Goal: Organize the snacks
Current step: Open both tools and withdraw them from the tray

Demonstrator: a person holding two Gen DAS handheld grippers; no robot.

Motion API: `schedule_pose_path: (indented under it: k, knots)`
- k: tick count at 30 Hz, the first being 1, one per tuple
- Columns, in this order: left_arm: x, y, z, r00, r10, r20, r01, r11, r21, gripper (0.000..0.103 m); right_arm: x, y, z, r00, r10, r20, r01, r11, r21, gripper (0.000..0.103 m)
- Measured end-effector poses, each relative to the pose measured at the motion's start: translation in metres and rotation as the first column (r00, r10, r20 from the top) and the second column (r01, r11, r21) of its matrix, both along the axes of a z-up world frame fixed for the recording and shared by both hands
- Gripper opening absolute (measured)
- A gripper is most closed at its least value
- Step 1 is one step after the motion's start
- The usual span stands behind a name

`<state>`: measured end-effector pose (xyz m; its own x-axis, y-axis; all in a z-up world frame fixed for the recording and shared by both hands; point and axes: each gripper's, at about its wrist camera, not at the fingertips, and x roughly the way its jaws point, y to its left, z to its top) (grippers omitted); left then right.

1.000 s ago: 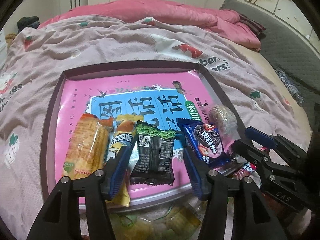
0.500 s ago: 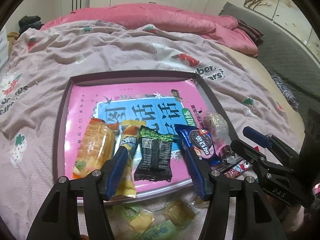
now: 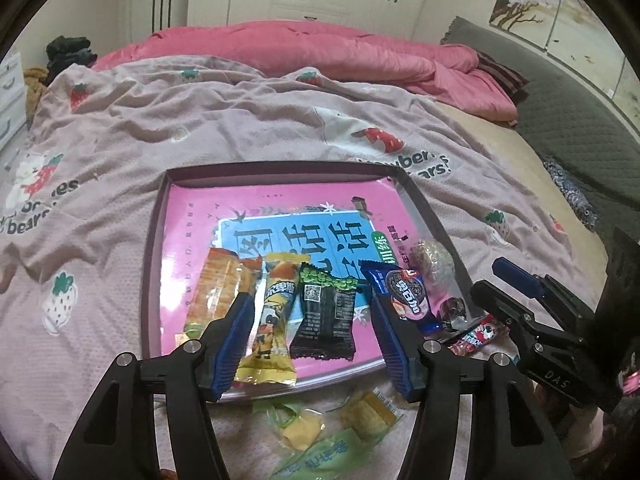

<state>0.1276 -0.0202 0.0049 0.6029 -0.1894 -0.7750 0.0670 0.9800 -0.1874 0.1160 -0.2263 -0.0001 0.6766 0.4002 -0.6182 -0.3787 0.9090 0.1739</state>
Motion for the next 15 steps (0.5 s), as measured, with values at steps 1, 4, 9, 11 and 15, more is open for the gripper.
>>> schedule_pose_path:
  k: [1, 4, 9, 11, 15]
  knots:
    - [-0.001, 0.000, 0.001, 1.000, 0.001, 0.001, -0.001, 1.000, 0.002, 0.062, -0.002, 0.000, 0.002, 1.000, -0.002, 0.009, 0.002, 1.000, -0.010, 0.059]
    - [-0.005, 0.003, 0.003, 1.000, 0.009, 0.009, -0.009, 1.000, 0.006, 0.062, -0.007, 0.001, 0.007, 0.999, -0.001, 0.037, 0.002, 1.000, -0.022, 0.064]
    - [-0.009, 0.009, 0.008, 1.000, 0.020, 0.013, -0.020, 1.000, 0.000, 0.064, -0.015, 0.005, 0.013, 0.998, 0.010, 0.069, -0.007, 0.999, -0.041, 0.067]
    - [-0.011, 0.010, 0.010, 1.000, 0.022, 0.020, -0.022, 1.000, 0.006, 0.065, -0.018, 0.005, 0.013, 0.997, 0.011, 0.073, -0.008, 0.999, -0.044, 0.067]
    - [-0.016, 0.013, 0.013, 0.999, 0.022, 0.026, -0.023, 1.000, 0.010, 0.066, -0.023, 0.004, 0.017, 0.996, 0.008, 0.085, -0.004, 0.999, -0.043, 0.068]
